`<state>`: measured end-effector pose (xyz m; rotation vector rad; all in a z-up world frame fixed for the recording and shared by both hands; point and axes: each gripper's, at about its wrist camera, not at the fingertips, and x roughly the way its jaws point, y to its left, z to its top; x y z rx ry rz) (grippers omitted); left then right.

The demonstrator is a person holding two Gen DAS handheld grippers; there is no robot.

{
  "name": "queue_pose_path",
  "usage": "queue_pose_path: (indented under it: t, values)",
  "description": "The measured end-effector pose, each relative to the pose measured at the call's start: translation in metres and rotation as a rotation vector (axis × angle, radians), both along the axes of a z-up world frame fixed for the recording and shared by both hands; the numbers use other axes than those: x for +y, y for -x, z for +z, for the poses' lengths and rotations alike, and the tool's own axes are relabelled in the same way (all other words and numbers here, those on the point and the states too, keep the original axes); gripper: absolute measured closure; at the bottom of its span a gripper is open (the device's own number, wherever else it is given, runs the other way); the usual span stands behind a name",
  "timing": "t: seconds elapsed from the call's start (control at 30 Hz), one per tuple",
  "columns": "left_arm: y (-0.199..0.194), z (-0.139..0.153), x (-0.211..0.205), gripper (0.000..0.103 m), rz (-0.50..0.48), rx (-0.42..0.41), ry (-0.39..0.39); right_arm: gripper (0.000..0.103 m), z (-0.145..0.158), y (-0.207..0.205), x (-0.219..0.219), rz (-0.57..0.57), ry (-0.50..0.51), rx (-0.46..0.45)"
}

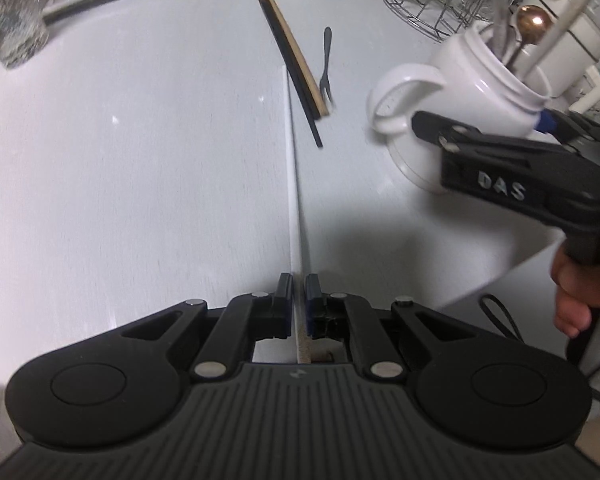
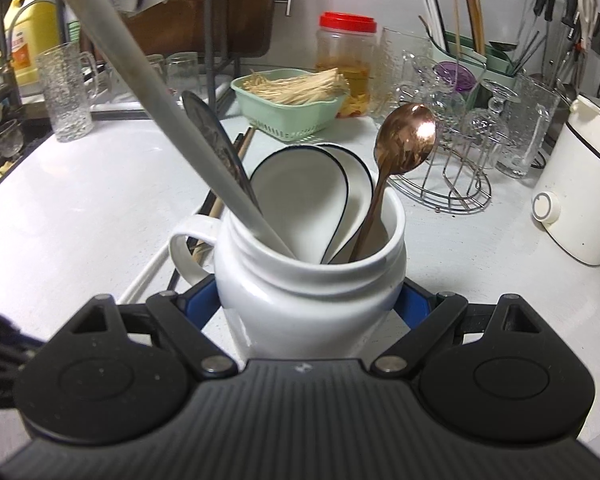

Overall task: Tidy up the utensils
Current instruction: 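Slide the white chopstick with the left tool toward the counter edge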

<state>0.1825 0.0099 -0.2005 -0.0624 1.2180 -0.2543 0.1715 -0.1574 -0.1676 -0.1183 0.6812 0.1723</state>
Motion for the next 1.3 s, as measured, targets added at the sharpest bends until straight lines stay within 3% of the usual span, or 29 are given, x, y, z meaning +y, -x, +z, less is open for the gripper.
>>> queue_pose_path:
  t: [0.3,0.77,0.8,0.87,0.9,0.93,1.3]
  values:
    - [0.021,0.000,0.001,0.096,0.017,0.063,0.055,0.011,-0.001,0.000,-0.002,0.027,-0.003,-0.010]
    - [0.014,-0.011,-0.001,0.095,-0.004,0.101,0.049,0.011,-0.002,0.000,0.000,0.033,-0.010,-0.020]
    - [0.014,-0.011,0.000,0.094,-0.004,0.104,0.051,0.011,-0.002,0.000,0.000,0.032,-0.010,-0.020]
    - [0.015,-0.010,0.002,0.083,-0.001,0.110,0.063,0.011,-0.002,0.000,0.000,0.032,-0.010,-0.016]
    - [0.016,-0.009,0.004,0.072,-0.001,0.111,0.066,0.011,-0.001,-0.001,0.000,0.033,-0.010,-0.015]
    - [0.018,-0.008,0.004,0.070,-0.006,0.107,0.067,0.011,-0.001,-0.001,0.000,0.033,-0.009,-0.015]
    - [0.031,-0.020,0.000,0.070,-0.062,0.183,0.042,0.011,-0.002,-0.001,0.000,0.032,-0.010,-0.016]
